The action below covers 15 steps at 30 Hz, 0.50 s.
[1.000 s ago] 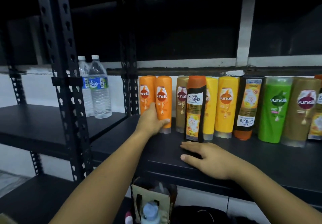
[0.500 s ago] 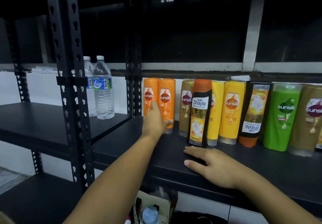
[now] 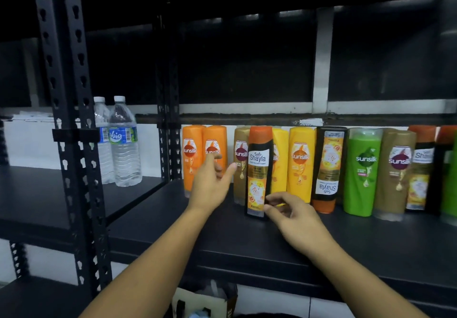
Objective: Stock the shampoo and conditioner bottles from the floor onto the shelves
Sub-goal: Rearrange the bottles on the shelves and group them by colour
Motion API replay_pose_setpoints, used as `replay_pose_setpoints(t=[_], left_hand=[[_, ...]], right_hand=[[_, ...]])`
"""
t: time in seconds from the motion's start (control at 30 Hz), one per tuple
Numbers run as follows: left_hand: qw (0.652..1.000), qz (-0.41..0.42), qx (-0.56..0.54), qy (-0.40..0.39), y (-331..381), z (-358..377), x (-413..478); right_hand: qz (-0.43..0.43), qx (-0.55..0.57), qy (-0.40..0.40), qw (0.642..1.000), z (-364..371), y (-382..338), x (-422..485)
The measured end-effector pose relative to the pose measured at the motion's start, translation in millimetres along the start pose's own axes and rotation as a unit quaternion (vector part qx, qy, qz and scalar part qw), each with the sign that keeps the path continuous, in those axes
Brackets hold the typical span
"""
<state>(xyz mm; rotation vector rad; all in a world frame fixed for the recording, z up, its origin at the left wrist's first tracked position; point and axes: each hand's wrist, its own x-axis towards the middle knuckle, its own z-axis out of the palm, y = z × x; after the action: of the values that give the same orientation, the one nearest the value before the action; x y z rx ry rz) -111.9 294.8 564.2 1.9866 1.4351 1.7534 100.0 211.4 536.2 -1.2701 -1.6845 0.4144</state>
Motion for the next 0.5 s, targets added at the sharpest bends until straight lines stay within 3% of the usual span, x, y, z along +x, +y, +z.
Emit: replay_pose_setpoints(t=[0.07,0.13,0.5], left_hand=[[0.995,-0.014,-0.080,-0.050,14,7,-1],[0.987,-0.019,-0.130,-0.087,27,15,-1],[0.971,-0.041,-0.211,-0.107,31,45,-3]], right_hand=[[0.002,0.028,0.079,0.996,-1,3,8],[-0.013,0.011,0.106,0.994,-2,2,17],[-0.041,0.075,0.069,0.994,4,7,49]])
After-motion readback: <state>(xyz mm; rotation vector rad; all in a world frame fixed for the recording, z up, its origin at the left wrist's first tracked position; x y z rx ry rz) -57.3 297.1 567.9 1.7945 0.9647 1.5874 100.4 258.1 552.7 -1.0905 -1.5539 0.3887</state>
